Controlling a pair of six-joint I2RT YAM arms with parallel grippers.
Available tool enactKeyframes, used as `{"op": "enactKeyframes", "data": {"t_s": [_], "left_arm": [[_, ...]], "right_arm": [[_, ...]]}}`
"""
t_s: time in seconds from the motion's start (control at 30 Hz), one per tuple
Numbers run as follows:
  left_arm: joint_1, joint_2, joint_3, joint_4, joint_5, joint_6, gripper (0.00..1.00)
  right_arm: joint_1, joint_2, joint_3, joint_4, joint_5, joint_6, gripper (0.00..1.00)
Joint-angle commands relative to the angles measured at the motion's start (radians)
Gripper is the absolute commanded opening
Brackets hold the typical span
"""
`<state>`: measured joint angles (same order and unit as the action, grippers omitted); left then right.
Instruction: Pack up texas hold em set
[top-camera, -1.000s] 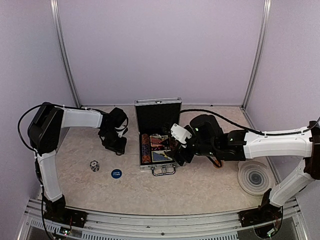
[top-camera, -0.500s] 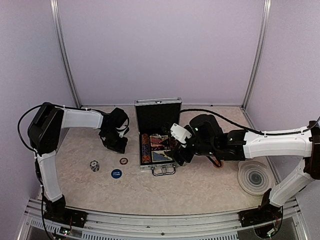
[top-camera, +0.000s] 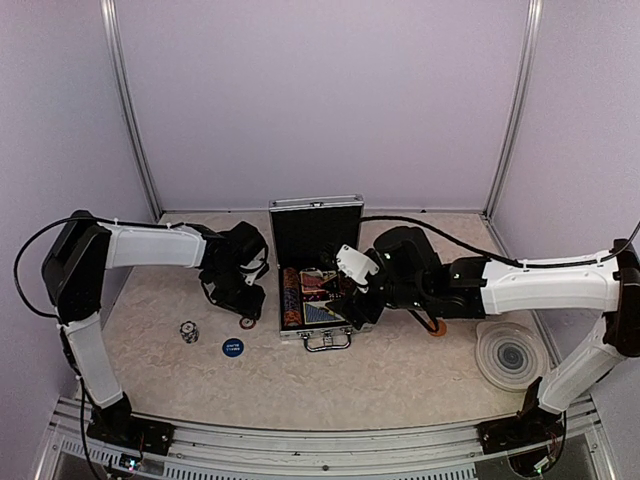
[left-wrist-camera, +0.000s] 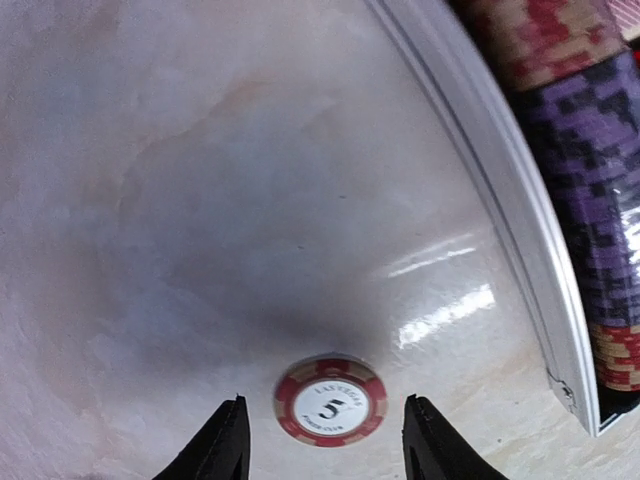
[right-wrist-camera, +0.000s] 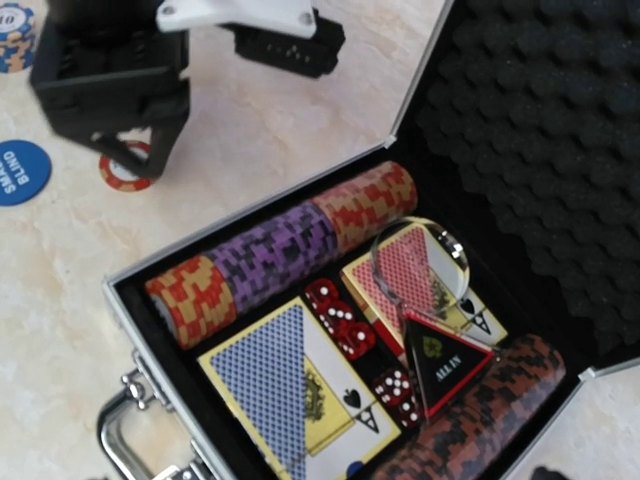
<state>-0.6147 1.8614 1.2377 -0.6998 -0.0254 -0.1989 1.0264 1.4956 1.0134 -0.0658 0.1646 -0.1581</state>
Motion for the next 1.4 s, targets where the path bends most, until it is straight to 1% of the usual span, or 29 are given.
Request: {"op": "enactKeyframes", "data": {"t_s": [0.0, 0.6, 0.7, 0.83, 1.07, 1.37], "left_arm": [[-0.043, -0.023, -0.020, -0.012, 0.016, -0.015, 0.53], [-0.045, 0.033, -0.063, 0.026, -0.016, -0.014, 0.59], [-0.043, 0.037, -0.066, 0.025, -0.032, -0.011, 0.63], [-0.043, 0.043, -0.070, 0.027, -0.031, -0.012, 0.63], [-0.045, 0.003, -0.068, 0.050, -0.018, -0.015, 0.63], [-0.042, -0.057, -0.042, 0.046, -0.062, -0.022, 0.63]], "right_arm": [[-0.005, 0.023, 0.034, -0.018, -0.005, 0.015, 0.90], [-0.004, 0.031, 0.033, -0.031, -0.008, 0.026, 0.90], [-0.005, 0.035, 0.033, -0.027, -0.007, 0.025, 0.90], [-0.005, 0.044, 0.038, -0.025, -0.011, 0.026, 0.90], [-0.005, 0.052, 0.040, -0.025, -0.014, 0.025, 0.90], [-0.005, 0.055, 0.041, -0.023, -0.013, 0.025, 0.90]]}}
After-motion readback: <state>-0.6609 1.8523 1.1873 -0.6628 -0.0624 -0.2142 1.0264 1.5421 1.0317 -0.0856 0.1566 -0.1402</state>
